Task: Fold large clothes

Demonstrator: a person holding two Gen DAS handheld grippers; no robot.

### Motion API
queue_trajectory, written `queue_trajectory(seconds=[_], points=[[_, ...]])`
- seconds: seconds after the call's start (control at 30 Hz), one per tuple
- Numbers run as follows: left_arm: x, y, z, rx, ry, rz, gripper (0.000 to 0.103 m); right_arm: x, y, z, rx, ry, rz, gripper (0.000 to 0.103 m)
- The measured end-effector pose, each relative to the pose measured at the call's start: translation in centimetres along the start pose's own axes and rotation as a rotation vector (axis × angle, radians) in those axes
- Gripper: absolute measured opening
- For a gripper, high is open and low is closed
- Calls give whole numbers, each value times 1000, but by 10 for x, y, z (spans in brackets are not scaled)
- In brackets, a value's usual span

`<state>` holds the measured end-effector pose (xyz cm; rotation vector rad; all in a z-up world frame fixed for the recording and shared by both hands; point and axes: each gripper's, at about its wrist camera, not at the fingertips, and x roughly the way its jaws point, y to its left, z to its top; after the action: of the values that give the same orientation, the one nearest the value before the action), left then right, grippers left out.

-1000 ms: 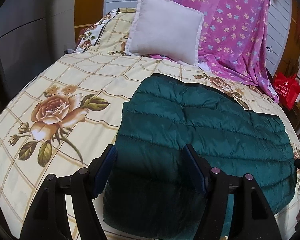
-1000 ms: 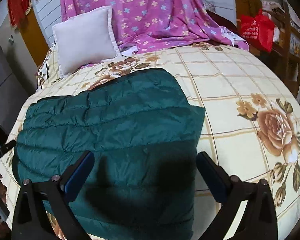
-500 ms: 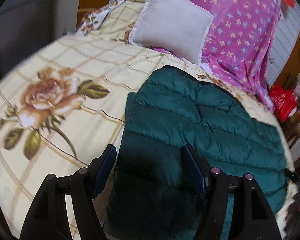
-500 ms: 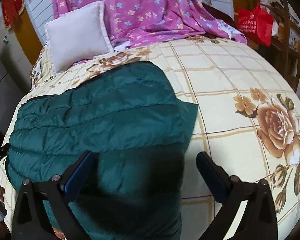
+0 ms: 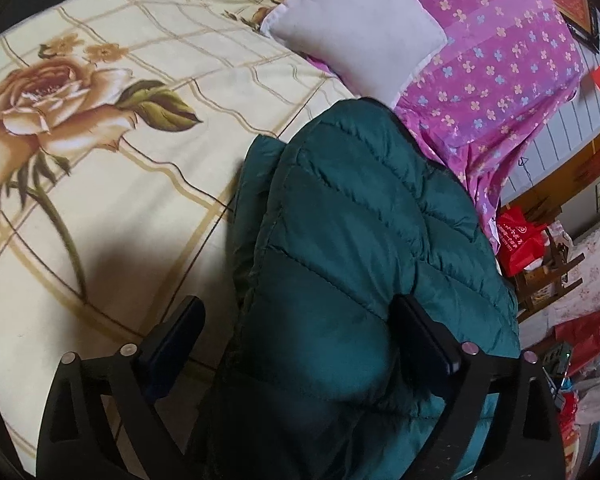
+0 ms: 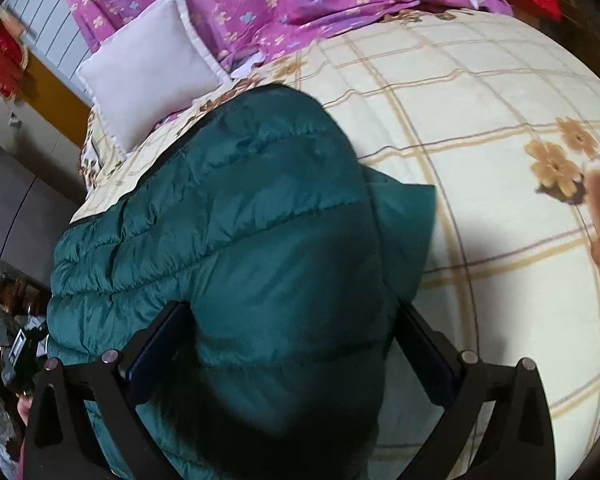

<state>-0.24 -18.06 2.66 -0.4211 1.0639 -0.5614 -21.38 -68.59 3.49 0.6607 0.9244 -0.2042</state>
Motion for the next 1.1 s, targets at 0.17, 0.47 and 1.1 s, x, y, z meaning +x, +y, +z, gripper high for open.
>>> queue_trajectory(seconds=[0.17,0.47,1.1], points=[[2,0,-2,4,-7,1,85,6,3,4,-42,38,5,103],[-1,6,-2,-9,-12,-25,86,3,-20,4,25,4,76,103],[-25,-48,-19,223,-58,77,22,-23,28,-15,-84,-58,108,52]])
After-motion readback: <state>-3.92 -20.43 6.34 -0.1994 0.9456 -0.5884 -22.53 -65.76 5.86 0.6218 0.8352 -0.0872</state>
